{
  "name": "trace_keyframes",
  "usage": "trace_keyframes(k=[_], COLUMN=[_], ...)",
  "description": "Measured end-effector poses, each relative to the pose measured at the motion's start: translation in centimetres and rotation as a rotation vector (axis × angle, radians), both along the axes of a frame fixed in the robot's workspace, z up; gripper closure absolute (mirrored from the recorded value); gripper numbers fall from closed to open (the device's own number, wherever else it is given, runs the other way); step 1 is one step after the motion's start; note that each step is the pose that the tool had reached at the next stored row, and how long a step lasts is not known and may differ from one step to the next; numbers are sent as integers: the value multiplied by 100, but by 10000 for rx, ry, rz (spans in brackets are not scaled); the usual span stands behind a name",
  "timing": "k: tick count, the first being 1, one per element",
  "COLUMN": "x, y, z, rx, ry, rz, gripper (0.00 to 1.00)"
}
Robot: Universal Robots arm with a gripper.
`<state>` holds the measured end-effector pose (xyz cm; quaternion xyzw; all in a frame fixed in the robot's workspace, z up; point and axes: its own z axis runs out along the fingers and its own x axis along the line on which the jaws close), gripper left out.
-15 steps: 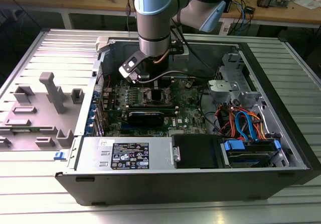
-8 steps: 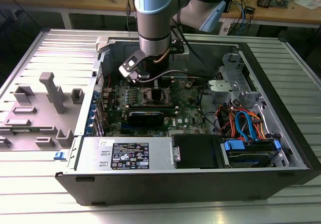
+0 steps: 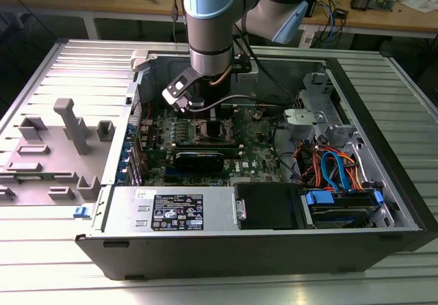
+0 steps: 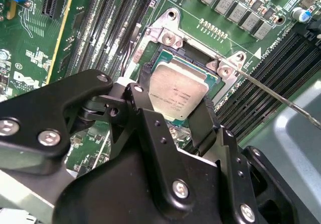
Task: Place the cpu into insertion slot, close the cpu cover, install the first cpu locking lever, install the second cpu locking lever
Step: 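Place the cpu into insertion slot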
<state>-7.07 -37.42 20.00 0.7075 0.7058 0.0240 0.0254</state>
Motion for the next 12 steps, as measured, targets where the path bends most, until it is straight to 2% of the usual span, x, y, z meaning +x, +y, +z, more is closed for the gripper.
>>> trace_keyframes(k=[12], x=[0], y=[0], z=[0], rx=[0], ry=[0], rz=[-44], gripper=[45])
